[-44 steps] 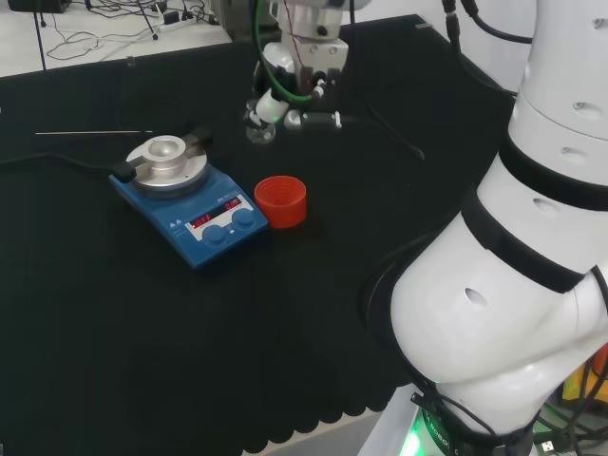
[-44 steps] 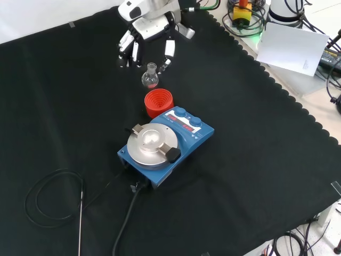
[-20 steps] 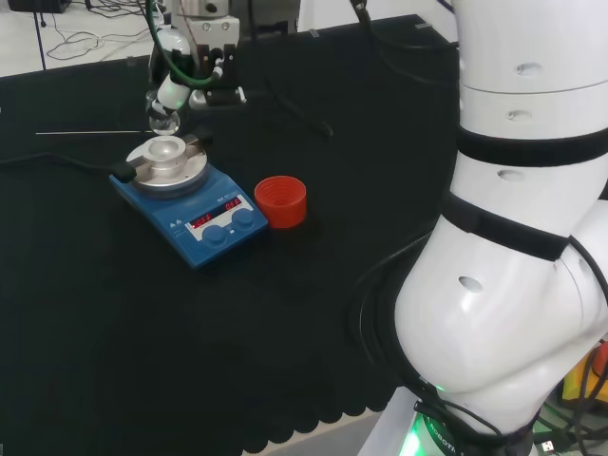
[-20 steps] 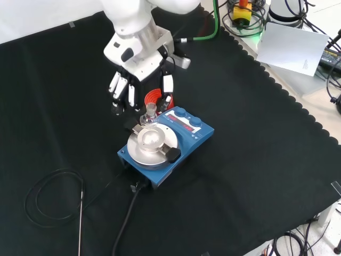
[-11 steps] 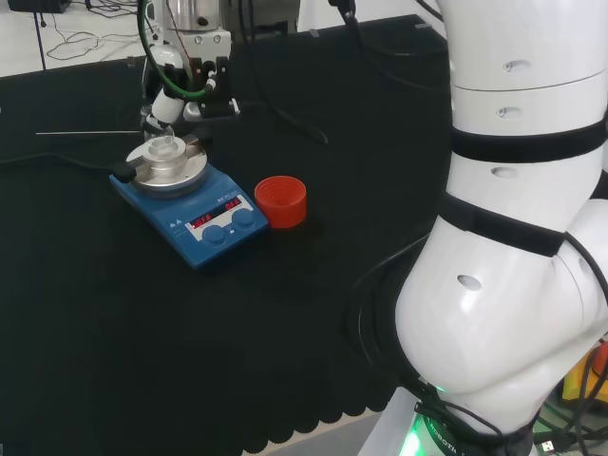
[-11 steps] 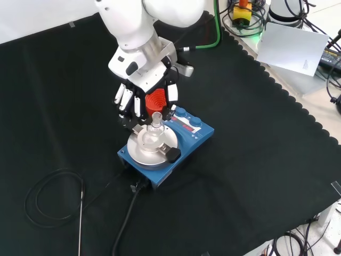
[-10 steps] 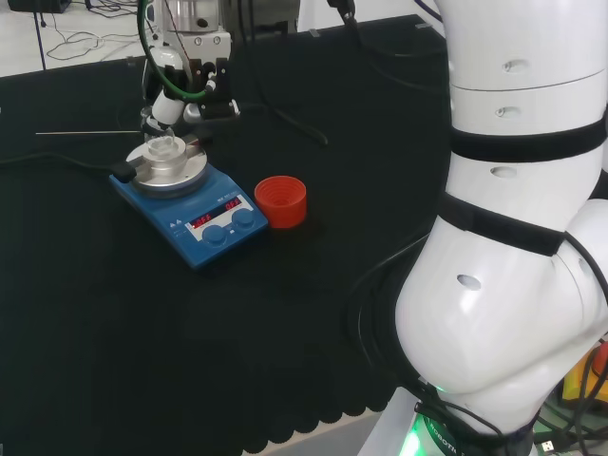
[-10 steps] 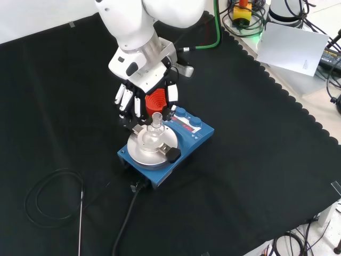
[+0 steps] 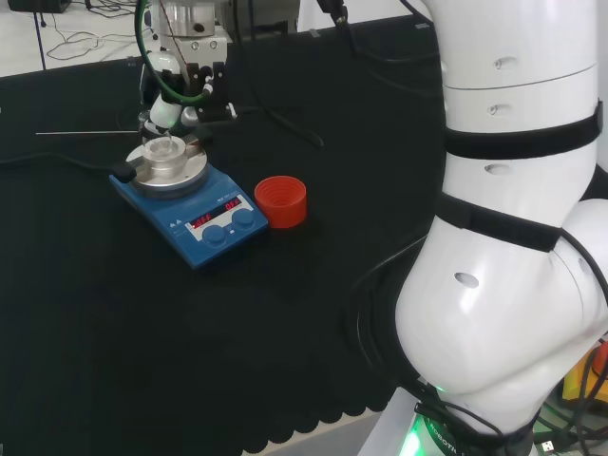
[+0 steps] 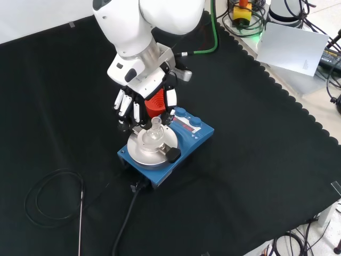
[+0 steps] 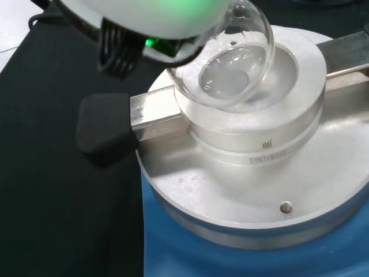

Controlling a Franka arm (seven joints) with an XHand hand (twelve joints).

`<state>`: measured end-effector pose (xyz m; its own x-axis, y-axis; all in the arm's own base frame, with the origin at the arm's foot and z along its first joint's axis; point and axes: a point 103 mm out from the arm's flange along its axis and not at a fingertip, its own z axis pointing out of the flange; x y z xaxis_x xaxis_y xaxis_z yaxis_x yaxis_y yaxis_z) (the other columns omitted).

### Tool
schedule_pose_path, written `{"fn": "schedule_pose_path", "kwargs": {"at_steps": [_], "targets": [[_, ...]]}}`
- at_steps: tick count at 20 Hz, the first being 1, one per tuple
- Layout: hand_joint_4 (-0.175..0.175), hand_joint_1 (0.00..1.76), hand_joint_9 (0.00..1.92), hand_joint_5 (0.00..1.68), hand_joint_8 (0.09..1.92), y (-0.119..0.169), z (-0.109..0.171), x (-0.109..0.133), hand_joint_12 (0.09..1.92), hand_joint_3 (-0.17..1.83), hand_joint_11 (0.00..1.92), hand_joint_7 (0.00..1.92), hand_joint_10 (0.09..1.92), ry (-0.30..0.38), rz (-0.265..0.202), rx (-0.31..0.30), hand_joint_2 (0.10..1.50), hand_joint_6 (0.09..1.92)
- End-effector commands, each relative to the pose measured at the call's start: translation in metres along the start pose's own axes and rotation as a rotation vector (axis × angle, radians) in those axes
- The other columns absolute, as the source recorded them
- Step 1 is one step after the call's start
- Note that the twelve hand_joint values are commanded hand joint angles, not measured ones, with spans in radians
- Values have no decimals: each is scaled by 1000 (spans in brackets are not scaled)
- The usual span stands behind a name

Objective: Place the round-bottom flask on the heater.

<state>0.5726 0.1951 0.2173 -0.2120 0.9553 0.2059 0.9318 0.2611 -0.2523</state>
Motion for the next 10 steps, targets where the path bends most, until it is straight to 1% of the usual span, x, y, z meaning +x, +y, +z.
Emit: {"fn": "schedule_pose_path", "kwargs": {"at_steps": [1, 10], "targets": [[9, 1144, 678, 1190, 660, 5, 2, 1, 1299, 816, 480, 376, 562, -3, -7, 8, 618, 895], [7, 1144, 677, 1189, 661, 4, 3, -7, 1300, 819, 480, 375, 562, 0, 5, 8, 616, 897]]}}
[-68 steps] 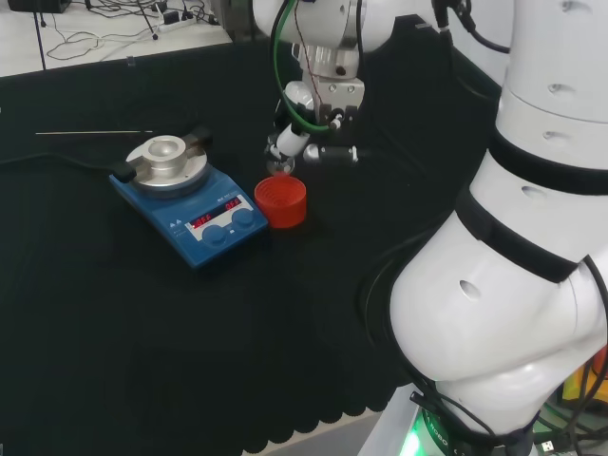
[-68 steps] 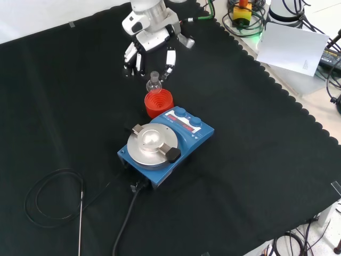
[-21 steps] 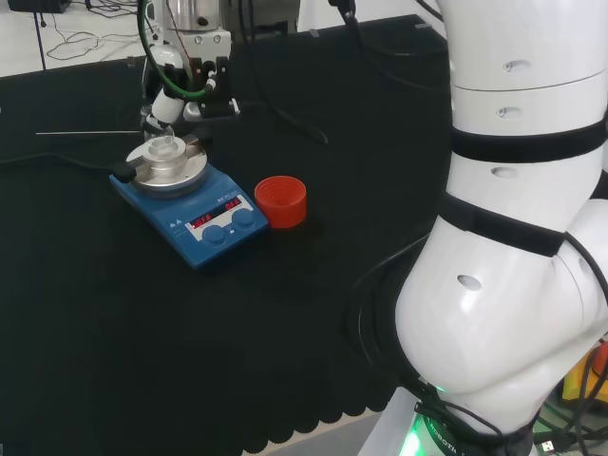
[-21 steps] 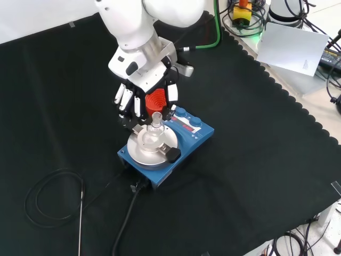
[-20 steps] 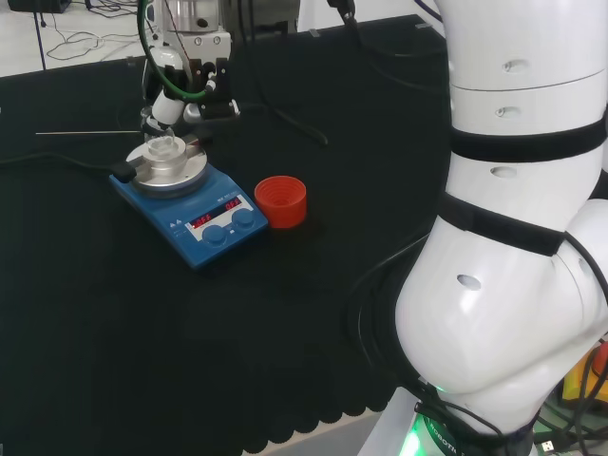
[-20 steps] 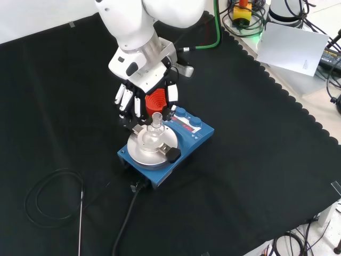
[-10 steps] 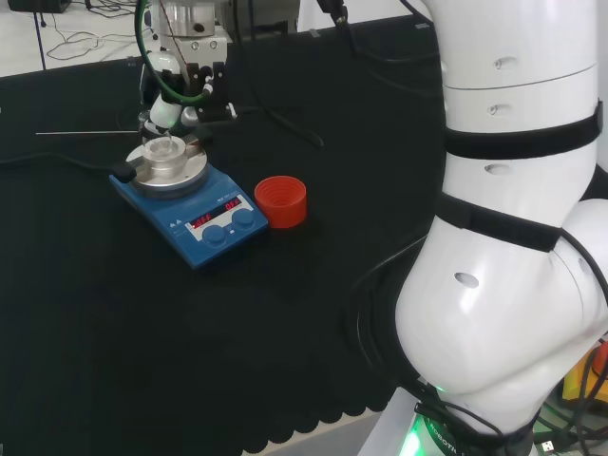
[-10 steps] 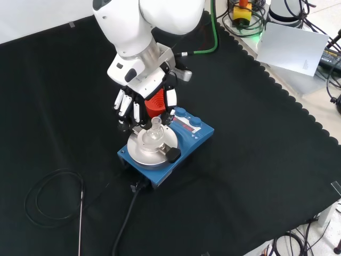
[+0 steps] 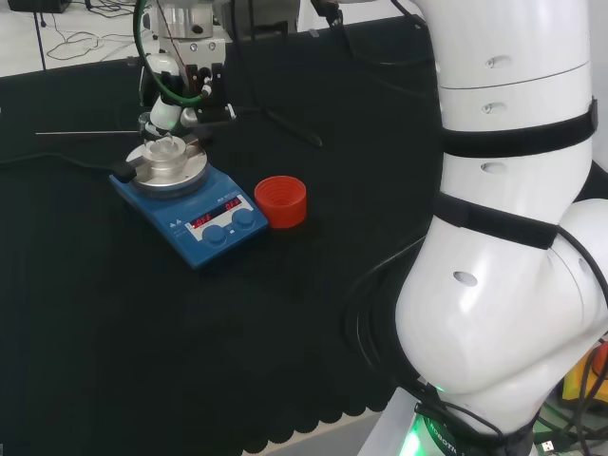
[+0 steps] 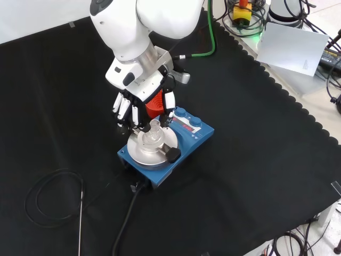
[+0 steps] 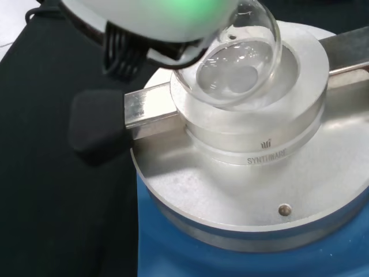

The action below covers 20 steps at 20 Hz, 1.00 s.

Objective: Place the round-bottom flask on the heater.

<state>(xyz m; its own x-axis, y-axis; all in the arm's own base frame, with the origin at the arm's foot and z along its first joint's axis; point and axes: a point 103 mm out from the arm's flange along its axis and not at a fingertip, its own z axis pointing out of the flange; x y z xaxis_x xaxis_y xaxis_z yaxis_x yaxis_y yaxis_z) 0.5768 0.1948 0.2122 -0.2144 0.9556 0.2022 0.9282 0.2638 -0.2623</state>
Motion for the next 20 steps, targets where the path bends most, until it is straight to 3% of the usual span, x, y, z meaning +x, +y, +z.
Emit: {"fn": "schedule_pose_path", "kwargs": {"at_steps": [1, 5, 7, 9, 11, 15, 17, 20], "targets": [[7, 1144, 677, 1189, 661, -2, -1, -6, 1300, 819, 480, 375, 562, 6, 7, -3, 616, 898], [10, 1140, 674, 1176, 661, -5, -1, -11, 1301, 792, 478, 369, 563, 36, 18, -5, 635, 905], [48, 1108, 651, 1108, 672, -6, -2, -12, 1315, 583, 457, 348, 578, 41, 20, -9, 766, 925], [-20, 1063, 631, 911, 668, -7, -3, -13, 1317, 624, 438, 332, 588, 44, 28, 11, 710, 890], [-44, 1035, 594, 692, 669, -8, -3, -14, 1330, 726, 410, 296, 601, 47, 34, 26, 629, 863], [-42, 1012, 527, 504, 679, -10, -2, -15, 1349, 772, 369, 232, 632, 58, 37, 67, 579, 797], [-27, 992, 445, 378, 677, -13, -3, -15, 1375, 759, 296, 149, 657, 57, 38, 69, 560, 602], [-18, 974, 386, 341, 683, -19, -9, -16, 1390, 742, 245, 93, 690, 54, 39, 55, 553, 423]]}}
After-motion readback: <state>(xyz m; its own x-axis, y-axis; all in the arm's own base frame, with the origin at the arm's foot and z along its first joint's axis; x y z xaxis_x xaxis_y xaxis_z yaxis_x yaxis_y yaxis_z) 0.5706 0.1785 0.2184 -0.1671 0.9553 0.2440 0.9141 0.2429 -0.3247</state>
